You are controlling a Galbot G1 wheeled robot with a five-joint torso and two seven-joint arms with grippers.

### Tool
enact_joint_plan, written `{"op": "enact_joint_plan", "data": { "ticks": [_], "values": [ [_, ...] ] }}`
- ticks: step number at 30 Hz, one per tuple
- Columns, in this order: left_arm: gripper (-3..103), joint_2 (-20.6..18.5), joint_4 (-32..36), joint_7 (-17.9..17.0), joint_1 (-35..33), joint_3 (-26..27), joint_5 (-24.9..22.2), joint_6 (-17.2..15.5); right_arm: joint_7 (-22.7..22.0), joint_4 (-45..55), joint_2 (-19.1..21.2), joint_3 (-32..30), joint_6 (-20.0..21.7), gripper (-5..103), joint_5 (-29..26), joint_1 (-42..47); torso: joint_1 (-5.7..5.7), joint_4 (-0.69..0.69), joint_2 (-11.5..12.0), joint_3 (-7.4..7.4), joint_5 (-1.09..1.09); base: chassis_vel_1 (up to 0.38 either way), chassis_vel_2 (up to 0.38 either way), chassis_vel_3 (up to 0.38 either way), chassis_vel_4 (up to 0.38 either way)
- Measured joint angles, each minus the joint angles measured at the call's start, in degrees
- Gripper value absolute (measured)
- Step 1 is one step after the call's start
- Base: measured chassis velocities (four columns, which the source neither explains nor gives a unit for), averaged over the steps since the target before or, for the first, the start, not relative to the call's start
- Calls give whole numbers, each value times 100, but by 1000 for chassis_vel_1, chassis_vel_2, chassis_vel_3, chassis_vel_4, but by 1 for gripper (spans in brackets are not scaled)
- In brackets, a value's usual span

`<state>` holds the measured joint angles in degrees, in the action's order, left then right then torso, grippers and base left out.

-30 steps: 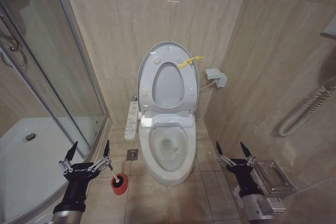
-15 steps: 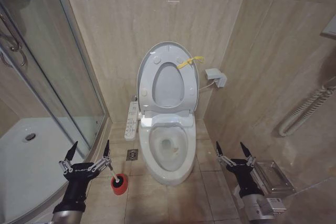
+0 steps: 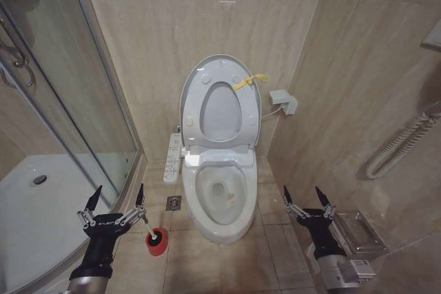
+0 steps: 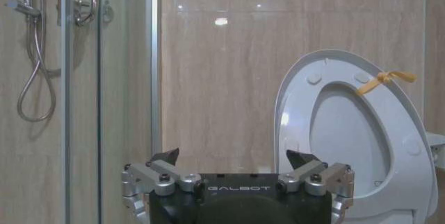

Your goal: Open the toilet lid, clean the toilet bowl with a toilet brush, close the toilet lid, and flush.

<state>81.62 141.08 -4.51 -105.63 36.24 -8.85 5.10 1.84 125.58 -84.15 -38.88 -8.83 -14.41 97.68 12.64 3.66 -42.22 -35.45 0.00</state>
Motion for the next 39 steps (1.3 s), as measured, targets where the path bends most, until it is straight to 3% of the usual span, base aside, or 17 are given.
{"op": "enact_joint_plan", "data": {
  "ticks": [39],
  "values": [
    [100, 0, 0, 0, 0, 0, 0, 0, 0, 0, 0, 0, 0, 100, 0, 0, 0, 0, 0, 0, 0, 0, 0, 0, 0]
  ]
}}
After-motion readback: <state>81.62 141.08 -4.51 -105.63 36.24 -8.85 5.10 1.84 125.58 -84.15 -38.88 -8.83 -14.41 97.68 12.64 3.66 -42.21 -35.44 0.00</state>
